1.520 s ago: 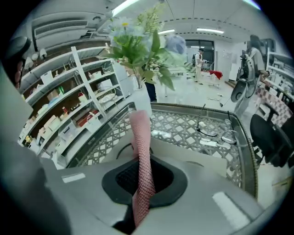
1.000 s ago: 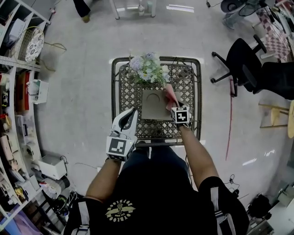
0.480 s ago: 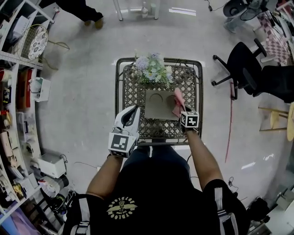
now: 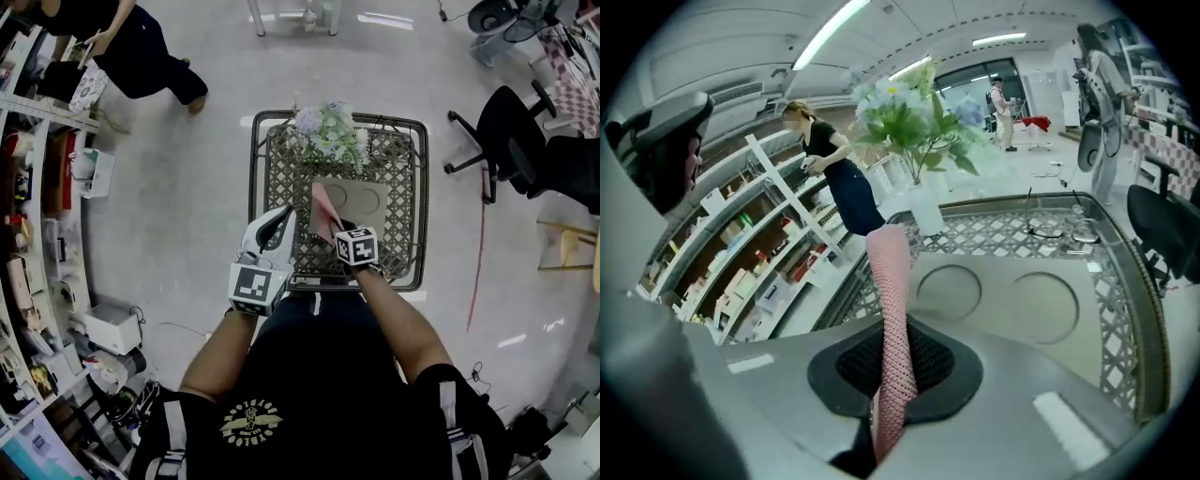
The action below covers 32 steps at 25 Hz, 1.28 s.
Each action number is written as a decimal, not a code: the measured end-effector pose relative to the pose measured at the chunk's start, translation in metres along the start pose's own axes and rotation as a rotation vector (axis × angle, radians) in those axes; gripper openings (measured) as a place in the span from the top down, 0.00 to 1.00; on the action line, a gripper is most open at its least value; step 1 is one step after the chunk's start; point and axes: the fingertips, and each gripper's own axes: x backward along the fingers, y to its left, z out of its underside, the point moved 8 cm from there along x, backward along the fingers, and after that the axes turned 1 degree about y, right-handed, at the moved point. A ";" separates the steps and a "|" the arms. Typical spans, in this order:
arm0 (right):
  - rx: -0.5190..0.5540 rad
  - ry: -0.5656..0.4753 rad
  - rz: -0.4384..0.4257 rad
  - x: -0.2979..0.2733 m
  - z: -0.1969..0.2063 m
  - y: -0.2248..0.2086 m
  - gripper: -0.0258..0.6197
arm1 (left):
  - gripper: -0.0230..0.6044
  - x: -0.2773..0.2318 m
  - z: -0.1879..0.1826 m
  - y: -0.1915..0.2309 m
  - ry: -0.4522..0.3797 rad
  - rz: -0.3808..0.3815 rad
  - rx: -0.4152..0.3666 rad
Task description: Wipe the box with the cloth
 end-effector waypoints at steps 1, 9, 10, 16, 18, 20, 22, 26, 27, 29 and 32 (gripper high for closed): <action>0.010 0.015 -0.006 -0.008 0.001 0.005 0.93 | 0.96 0.000 0.001 0.000 0.003 0.003 0.001; 0.061 0.118 0.056 -0.041 0.020 -0.003 0.93 | 0.96 -0.002 0.001 -0.005 0.017 0.026 -0.021; 0.061 0.120 0.072 -0.041 0.023 -0.009 0.93 | 0.96 -0.002 -0.001 -0.005 0.023 0.033 -0.023; 0.060 0.118 0.160 -0.020 0.025 -0.042 0.93 | 0.96 -0.008 0.001 -0.009 0.021 0.058 -0.028; 0.045 0.120 0.184 -0.012 0.027 -0.052 0.93 | 0.96 -0.011 -0.001 -0.014 0.026 0.074 -0.032; 0.032 0.118 0.200 -0.004 0.030 -0.061 0.93 | 0.96 -0.014 -0.002 -0.016 0.028 0.073 -0.038; 0.025 0.117 0.213 0.003 0.033 -0.071 0.93 | 0.96 -0.017 -0.004 -0.018 0.041 0.076 -0.041; 0.026 0.113 0.249 0.016 0.037 -0.085 0.93 | 0.96 -0.021 -0.008 -0.021 0.012 0.072 -0.041; 0.020 0.113 0.256 0.019 0.039 -0.089 0.93 | 0.96 -0.021 -0.008 -0.021 0.003 0.069 -0.041; 0.006 0.113 0.270 0.025 0.044 -0.096 0.93 | 0.96 -0.021 -0.009 -0.022 0.009 0.066 -0.047; -0.006 0.121 0.305 0.035 0.049 -0.108 0.93 | 0.96 -0.020 -0.010 -0.024 0.021 0.060 -0.049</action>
